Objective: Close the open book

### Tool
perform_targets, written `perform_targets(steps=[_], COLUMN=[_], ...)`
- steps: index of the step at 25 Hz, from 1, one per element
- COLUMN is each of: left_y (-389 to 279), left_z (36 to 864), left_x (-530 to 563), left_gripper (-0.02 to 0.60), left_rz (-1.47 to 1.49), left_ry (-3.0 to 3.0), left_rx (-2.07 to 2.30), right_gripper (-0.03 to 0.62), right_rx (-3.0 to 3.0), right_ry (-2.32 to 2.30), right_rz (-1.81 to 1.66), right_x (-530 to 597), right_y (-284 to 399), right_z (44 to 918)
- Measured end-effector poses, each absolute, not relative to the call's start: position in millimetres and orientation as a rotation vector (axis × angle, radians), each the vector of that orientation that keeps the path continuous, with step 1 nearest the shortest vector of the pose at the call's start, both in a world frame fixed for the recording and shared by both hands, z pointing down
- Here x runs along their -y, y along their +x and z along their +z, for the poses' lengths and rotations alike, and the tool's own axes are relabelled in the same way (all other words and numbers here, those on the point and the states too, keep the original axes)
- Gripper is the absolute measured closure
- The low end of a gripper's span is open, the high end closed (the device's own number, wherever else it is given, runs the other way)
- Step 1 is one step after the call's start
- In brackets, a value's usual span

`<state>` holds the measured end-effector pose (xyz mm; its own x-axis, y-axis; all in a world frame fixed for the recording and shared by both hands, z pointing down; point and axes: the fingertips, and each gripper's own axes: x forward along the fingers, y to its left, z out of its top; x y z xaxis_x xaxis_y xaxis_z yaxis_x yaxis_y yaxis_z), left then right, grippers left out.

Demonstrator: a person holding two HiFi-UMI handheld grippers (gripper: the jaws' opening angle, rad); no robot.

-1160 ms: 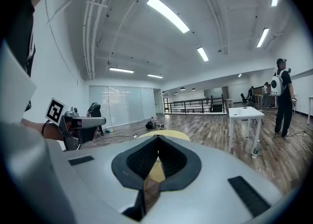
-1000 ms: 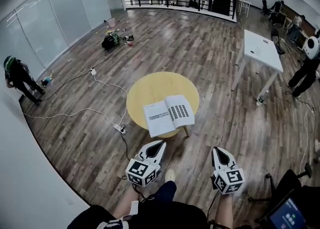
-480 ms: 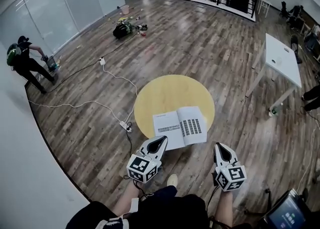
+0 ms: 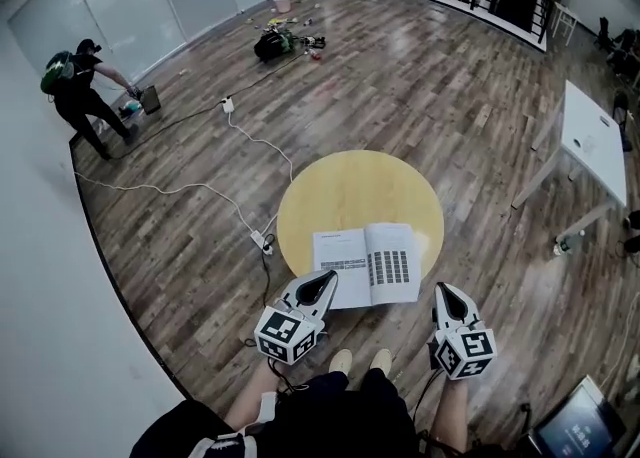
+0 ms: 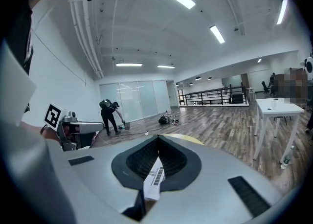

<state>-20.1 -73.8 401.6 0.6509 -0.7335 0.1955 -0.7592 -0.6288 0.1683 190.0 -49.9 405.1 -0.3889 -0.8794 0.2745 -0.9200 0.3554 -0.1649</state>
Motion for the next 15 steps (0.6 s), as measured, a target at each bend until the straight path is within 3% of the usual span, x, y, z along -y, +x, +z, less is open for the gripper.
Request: perform_targets(steps=[15], left_y=[-8.1], left_z=[446.5], left_x=[68.3], left_gripper=[0.583], left_rz=[0.218], left_ry=[2.448], left_rx=[1.369], right_gripper=[0.597], right_rx=[2.539], right_ry=[1.366], right_rz=[0.552], right_x=[77.3], right_y=[191.4], right_z=[450.7])
